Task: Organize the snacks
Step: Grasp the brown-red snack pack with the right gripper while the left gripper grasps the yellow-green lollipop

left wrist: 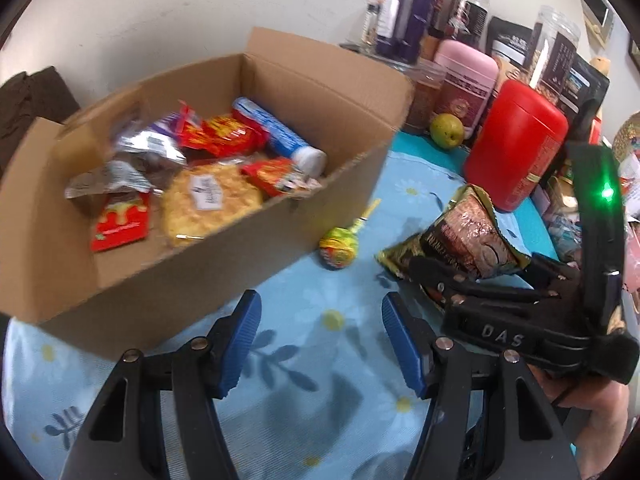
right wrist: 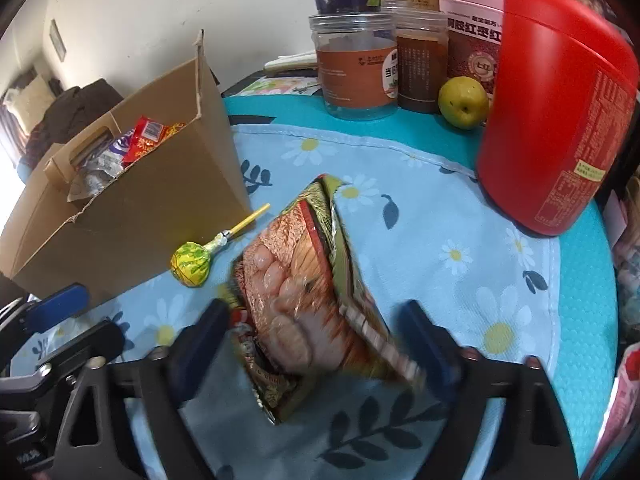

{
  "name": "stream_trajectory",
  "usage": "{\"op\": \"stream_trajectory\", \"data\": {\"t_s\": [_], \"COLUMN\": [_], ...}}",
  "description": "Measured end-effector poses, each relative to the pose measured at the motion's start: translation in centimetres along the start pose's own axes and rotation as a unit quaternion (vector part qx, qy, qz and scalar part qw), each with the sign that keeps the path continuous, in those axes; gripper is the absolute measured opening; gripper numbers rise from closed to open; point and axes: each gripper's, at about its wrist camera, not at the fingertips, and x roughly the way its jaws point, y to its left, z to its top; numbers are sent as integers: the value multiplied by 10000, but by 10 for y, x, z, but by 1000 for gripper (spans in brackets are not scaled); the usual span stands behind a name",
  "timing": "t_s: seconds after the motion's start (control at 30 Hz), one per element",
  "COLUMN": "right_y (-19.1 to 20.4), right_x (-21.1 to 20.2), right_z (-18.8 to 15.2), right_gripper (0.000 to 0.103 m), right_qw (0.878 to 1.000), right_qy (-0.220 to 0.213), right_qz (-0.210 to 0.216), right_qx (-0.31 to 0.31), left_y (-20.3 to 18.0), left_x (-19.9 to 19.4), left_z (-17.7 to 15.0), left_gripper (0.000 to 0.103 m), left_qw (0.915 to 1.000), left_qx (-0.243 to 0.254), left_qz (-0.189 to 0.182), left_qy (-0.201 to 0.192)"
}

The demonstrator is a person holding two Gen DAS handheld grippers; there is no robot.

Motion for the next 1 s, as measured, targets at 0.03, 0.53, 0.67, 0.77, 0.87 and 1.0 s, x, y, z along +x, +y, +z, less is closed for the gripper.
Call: {"op": "stream_trajectory", "data": {"t_s": [0.03,0.53,0.67,0.77,0.87,1.0], "right_y": [-5,-32,-28,-29,-29,-25], "right_x": [-3,-13,-13,-14,-14,-18], "right_z": [0,-10,-11,-11,-11,-13], "right_gripper": [72,60,60,57,53,46], "right_qw": [10000,9997,9999,9999,9999,9999], "right_qy": [-42,-91,-80,-63,-67,-51], "right_qz": [56,45,-89,-115,-125,-132], "right_qx": [6,205,47,54,89,-37], "left_y": [-2,-17,-25,-20,-18,-20], "left_x": [3,52,59,60,58,52], "left_z": [1,15,19,24,22,16], "left_gripper": [62,61,43,26,26,26], "left_qw": [10000,9997,9991,9991,9995,9998], "left_qx": [-2,-204,-40,-109,-88,-5], "left_qz": [-28,113,428,401,314,171], "left_qy": [26,55,31,48,43,137]}}
